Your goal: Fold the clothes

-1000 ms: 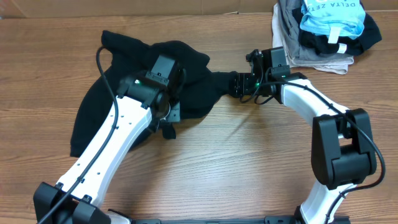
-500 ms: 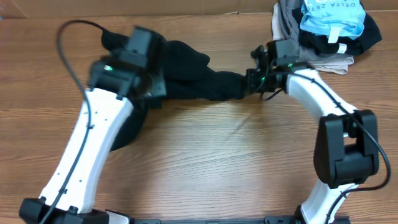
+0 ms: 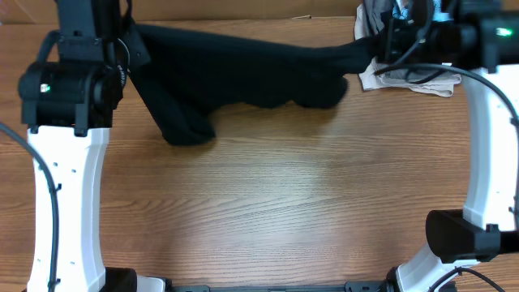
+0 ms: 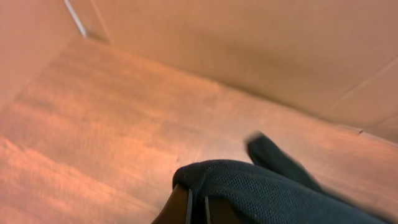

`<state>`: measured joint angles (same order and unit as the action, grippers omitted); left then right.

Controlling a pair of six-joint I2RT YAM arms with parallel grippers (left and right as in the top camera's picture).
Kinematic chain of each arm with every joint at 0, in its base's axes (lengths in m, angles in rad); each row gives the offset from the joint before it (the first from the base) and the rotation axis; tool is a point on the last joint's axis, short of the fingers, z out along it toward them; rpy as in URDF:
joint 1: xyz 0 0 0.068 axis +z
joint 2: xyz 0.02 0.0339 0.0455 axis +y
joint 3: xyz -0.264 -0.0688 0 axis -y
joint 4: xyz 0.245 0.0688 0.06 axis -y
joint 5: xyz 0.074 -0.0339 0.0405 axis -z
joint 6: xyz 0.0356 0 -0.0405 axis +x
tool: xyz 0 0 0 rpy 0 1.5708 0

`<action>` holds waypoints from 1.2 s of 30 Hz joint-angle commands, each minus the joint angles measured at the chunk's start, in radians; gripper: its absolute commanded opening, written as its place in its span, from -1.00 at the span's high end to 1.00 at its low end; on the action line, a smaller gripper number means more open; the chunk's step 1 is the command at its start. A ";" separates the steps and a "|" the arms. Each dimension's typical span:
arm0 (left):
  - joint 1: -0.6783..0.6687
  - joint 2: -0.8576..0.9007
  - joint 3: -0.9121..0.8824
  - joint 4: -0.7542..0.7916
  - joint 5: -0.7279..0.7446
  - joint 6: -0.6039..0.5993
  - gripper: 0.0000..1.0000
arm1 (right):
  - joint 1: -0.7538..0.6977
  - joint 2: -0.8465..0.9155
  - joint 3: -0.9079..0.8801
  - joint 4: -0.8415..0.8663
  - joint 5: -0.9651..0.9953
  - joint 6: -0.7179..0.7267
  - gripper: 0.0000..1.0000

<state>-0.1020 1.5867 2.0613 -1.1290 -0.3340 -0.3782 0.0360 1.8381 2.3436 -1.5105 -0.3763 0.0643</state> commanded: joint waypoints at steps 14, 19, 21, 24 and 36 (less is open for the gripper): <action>0.011 -0.025 0.287 -0.189 -0.035 0.122 0.92 | -0.034 -0.072 0.385 -0.183 0.059 -0.017 0.92; 0.013 0.048 0.277 -0.212 -0.036 0.172 0.92 | -0.033 -0.028 0.342 -0.155 0.069 -0.060 0.93; 0.020 0.091 0.277 -0.199 -0.040 0.174 0.92 | -0.032 0.000 0.326 -0.119 0.072 -0.077 0.92; 0.048 0.166 0.277 -0.154 -0.035 0.182 0.92 | -0.031 0.050 0.318 -0.048 0.081 -0.096 0.93; 0.156 0.336 0.298 0.316 0.047 0.225 0.92 | -0.031 0.208 0.319 0.405 0.133 -0.099 0.93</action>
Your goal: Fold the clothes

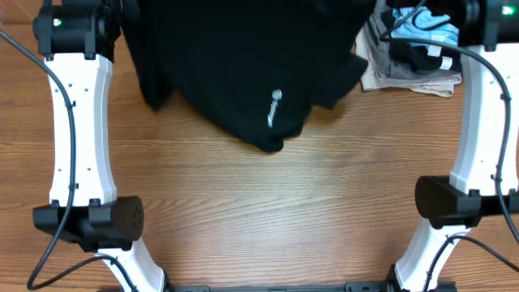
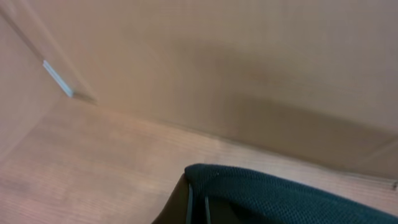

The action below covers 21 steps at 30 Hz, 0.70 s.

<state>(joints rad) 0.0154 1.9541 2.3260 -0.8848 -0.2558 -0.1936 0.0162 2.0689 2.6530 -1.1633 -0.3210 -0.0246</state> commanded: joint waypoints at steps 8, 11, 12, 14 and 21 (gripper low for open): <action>0.039 -0.032 0.135 0.009 -0.024 0.068 0.92 | -0.012 -0.025 0.038 0.043 0.123 -0.084 0.92; 0.039 -0.030 0.129 -0.154 -0.024 0.060 0.92 | -0.012 -0.024 0.037 -0.020 0.122 -0.122 0.93; 0.039 -0.027 0.124 -0.209 -0.025 0.049 0.92 | -0.012 -0.024 0.037 -0.046 0.122 -0.132 0.93; 0.042 -0.021 0.101 -0.327 -0.025 0.004 0.92 | -0.012 -0.021 0.036 -0.105 0.117 -0.134 0.93; 0.053 -0.002 0.071 -0.502 0.020 -0.078 0.92 | -0.012 -0.027 0.037 -0.245 0.060 -0.120 0.93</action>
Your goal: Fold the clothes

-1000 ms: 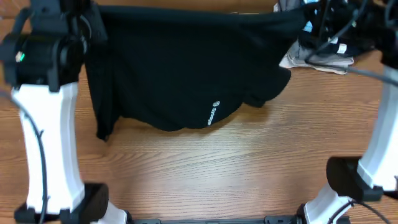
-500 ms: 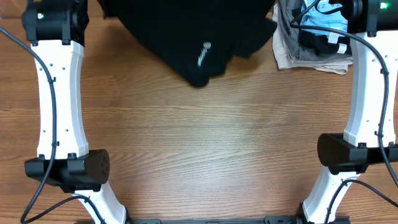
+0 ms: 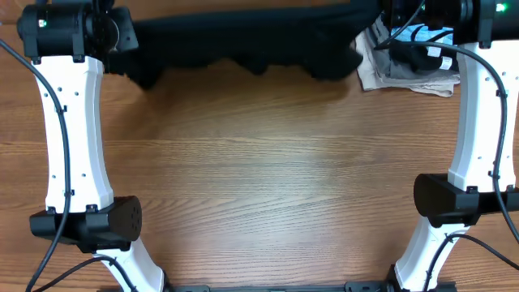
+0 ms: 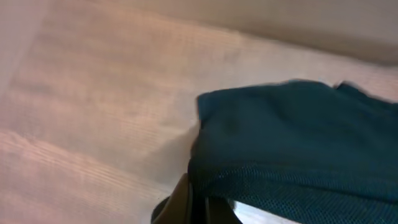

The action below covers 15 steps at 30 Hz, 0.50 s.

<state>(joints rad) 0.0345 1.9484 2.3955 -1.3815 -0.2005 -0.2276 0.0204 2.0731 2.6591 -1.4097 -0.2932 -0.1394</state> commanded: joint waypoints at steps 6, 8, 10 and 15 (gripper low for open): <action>0.014 -0.064 0.068 0.002 0.008 0.043 0.92 | -0.024 -0.111 0.050 0.001 0.035 0.037 0.93; 0.004 -0.096 0.106 -0.003 0.015 0.057 0.92 | -0.034 -0.153 0.060 -0.008 0.034 0.056 0.93; -0.006 -0.133 0.134 -0.010 0.016 0.057 0.92 | -0.042 -0.205 0.060 -0.033 0.034 0.062 0.93; -0.034 -0.249 0.143 -0.018 0.015 0.064 0.92 | -0.044 -0.323 0.060 -0.123 0.047 0.061 0.93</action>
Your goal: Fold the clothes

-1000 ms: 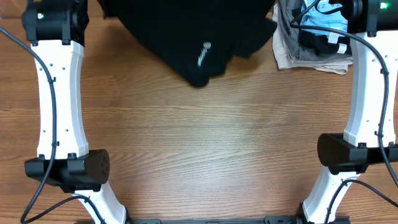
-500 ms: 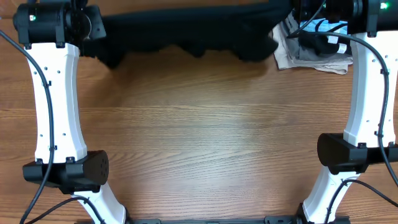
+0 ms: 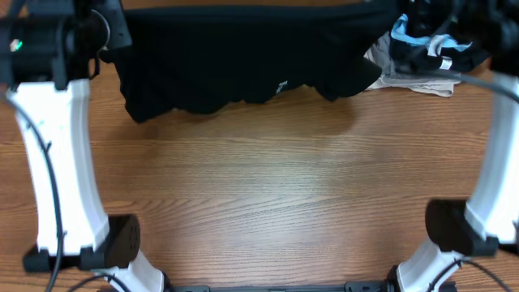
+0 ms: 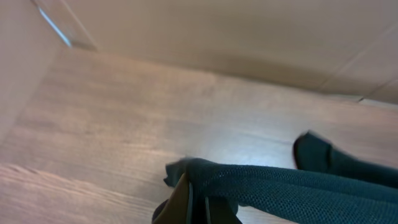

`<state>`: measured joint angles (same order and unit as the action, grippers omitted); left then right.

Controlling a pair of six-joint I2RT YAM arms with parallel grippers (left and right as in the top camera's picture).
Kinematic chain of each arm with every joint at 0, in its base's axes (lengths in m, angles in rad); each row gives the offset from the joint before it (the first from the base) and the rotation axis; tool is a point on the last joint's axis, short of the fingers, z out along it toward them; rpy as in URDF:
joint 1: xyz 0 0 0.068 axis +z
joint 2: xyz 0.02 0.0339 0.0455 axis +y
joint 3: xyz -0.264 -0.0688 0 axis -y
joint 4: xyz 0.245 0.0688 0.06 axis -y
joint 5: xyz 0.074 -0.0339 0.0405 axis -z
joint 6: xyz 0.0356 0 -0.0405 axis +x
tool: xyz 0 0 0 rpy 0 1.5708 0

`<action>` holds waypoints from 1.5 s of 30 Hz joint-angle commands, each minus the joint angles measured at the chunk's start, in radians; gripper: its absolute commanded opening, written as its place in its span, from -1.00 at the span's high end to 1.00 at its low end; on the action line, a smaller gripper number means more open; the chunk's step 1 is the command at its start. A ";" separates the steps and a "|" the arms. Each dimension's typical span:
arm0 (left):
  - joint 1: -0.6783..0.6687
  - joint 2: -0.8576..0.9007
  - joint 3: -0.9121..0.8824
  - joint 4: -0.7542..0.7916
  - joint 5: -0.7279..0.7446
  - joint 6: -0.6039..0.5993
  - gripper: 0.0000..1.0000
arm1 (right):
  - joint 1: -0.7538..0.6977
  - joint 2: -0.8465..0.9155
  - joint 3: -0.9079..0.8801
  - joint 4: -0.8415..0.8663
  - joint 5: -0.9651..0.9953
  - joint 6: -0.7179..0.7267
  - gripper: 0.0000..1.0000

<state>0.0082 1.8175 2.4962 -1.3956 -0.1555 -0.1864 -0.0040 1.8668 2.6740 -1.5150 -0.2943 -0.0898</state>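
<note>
A black mesh garment [image 3: 235, 57] hangs spread across the far side of the table, its lower hem wavy and a small white mark near the middle. My left gripper [image 3: 113, 36] holds its left top corner. In the left wrist view the left gripper [image 4: 198, 199] is shut on a fold of the black garment [image 4: 298, 193] above the wooden table. My right gripper [image 3: 389, 20] is at the garment's right top corner, its jaws hidden by the cloth and the arm. The garment stays stretched between the two.
A pile of other clothes [image 3: 418, 57], beige, blue and dark, lies at the far right of the wooden table [image 3: 268, 186]. A cardboard wall [image 4: 217, 31] runs along the table's far edge.
The garment was a narrow band at the far edge; now it hangs lower and wider, with its white mark showing. Both arms have shifted a little outward.
First the garment lay bunched along the far edge between both grippers. Then it was raised high, hanging broad with a white label showing. Then it was a flat band at the far edge. Now it hangs spread out, held at both top corners.
</note>
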 commanded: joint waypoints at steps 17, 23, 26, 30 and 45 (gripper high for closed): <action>-0.020 -0.085 0.031 0.039 -0.040 0.059 0.92 | -0.020 -0.077 0.024 0.018 0.093 0.003 0.93; -0.010 0.074 0.031 0.235 -0.061 0.060 0.92 | -0.020 0.071 0.021 0.238 0.093 -0.019 0.93; -0.006 0.143 0.031 0.386 -0.061 0.059 0.92 | -0.020 0.126 0.022 0.381 0.092 0.018 0.93; -0.007 0.159 0.042 0.596 -0.055 0.057 0.92 | -0.020 0.133 0.027 0.590 0.085 0.045 0.93; -0.007 0.207 0.090 0.142 -0.027 0.059 0.92 | -0.035 0.219 -0.036 0.384 -0.008 0.030 0.92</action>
<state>-0.0135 1.9873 2.5828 -1.1461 -0.1547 -0.1448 -0.0166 2.0380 2.6747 -1.0794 -0.2890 -0.0566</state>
